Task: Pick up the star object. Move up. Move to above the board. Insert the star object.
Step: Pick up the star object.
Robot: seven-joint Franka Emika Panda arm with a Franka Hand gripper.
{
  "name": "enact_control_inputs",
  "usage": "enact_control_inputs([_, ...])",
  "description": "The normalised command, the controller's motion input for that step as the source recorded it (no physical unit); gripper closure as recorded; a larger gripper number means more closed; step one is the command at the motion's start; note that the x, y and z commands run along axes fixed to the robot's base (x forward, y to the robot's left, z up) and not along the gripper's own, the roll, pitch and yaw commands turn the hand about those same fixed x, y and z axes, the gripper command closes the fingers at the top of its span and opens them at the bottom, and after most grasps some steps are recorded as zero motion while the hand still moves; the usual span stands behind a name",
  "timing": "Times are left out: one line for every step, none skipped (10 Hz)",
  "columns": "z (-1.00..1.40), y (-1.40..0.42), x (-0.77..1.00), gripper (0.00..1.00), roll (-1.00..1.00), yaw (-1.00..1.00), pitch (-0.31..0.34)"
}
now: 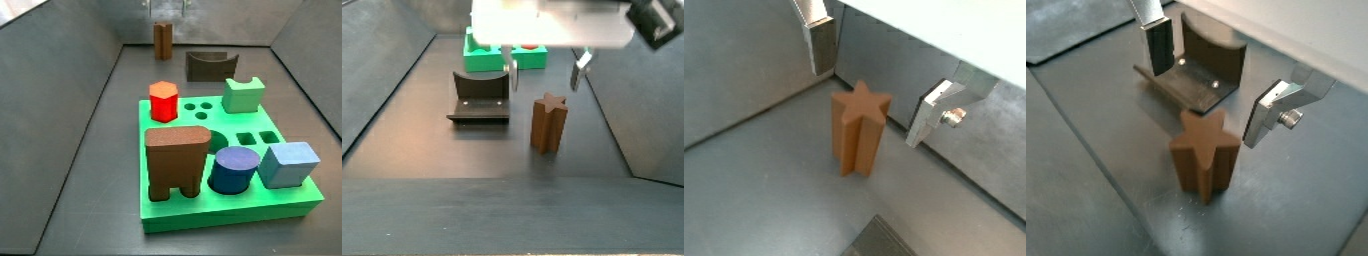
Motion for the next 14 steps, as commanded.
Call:
enact_control_inputs([-0.71,0.23,0.00,0.00,0.00,0.00,-0.227])
enact_control_inputs([-0.75,0.23,0.00,0.00,0.05,0.00,-0.204])
enact_control_inputs([-0.77,0.25,0.00,0.00,0.07,0.00,-0.191])
enact_control_inputs([-0.77,0.24,0.00,0.00,0.04,0.00,-0.203])
enact_control_inputs([-0.81,0.08,0.00,0.00,0.08,0.01,-0.189])
enact_control_inputs([0.00,0.00,0.00,0.00,0.00,0.00,-0.003])
enact_control_inputs([0.00,0.00,0.00,0.00,0.00,0.00,0.000])
enact_control_inputs([0.00,0.00,0.00,1.00,0.00,0.00,0.000])
enact_control_inputs([0.00,0.00,0.00,1.00,0.00,0.00,0.000])
enact_control_inputs([0.00,0.00,0.00,1.00,0.00,0.00,0.000])
enact_control_inputs([0.00,0.00,0.00,1.00,0.00,0.00,0.000])
enact_control_inputs([0.00,0.00,0.00,1.00,0.00,0.00,0.000])
enact_control_inputs([0.00,0.00,0.00,1.00,0.00,0.00,0.000])
enact_control_inputs([0.00,0.00,0.00,1.00,0.00,0.00,0.000])
